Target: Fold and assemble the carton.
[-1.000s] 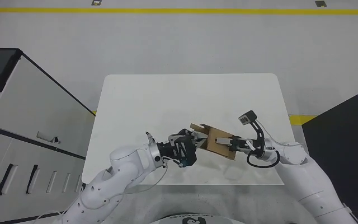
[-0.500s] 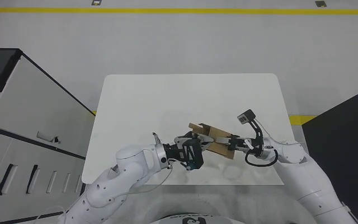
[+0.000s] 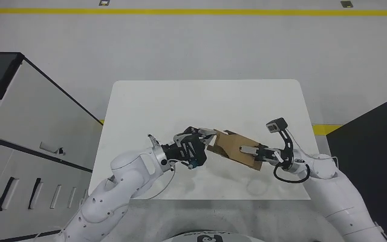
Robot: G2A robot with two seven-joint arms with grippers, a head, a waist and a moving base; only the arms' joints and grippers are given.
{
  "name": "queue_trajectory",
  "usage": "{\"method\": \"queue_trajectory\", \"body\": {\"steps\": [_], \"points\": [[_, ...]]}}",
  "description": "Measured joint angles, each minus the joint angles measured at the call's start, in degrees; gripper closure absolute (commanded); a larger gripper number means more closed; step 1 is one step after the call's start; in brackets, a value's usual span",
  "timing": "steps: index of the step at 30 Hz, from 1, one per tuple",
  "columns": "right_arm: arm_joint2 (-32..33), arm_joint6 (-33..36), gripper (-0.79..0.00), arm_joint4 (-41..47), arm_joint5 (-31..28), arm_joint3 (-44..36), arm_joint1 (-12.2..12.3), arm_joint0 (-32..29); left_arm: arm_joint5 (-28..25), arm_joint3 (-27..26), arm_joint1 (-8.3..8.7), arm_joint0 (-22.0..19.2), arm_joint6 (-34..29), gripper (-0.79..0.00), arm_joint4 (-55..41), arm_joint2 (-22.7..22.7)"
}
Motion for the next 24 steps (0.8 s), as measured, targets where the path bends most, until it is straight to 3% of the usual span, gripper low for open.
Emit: {"method": "queue_trajectory", "body": {"steps": [12,14,15,16,17,20,24], "points": [[2.90,2.83,0.000,8.37,1.43,-1.80,0.22,-1.13,1.31,0.02,0.33,2.40,0.12,-0.009,-0.26,-2.43],[2.89,2.82,0.000,8.31,1.42,-1.78,0.22,-1.12,1.30,0.02,0.33,2.39,0.12,-0.292,-0.26,-2.42],[2.88,2.81,0.000,8.29,1.41,-1.77,0.22,-1.12,1.30,0.02,0.33,2.39,0.12,-0.385,-0.26,-2.42],[2.88,2.80,0.000,8.28,1.41,-1.77,0.22,-1.12,1.30,0.02,0.33,2.39,0.12,-0.693,-0.26,-2.42],[2.85,2.77,0.000,8.30,1.43,-1.80,0.21,-1.13,1.30,0.02,0.33,2.39,0.12,-0.785,-0.25,-2.42],[2.34,2.25,0.000,10.10,2.86,-2.10,-0.02,-1.16,1.50,0.03,0.30,2.46,0.03,-0.785,-0.38,-2.37],[2.12,6.45,0.000,14.53,5.02,-0.48,-0.27,-0.06,1.11,-0.26,0.34,2.54,-0.54,-0.785,-0.45,-2.73]]}}
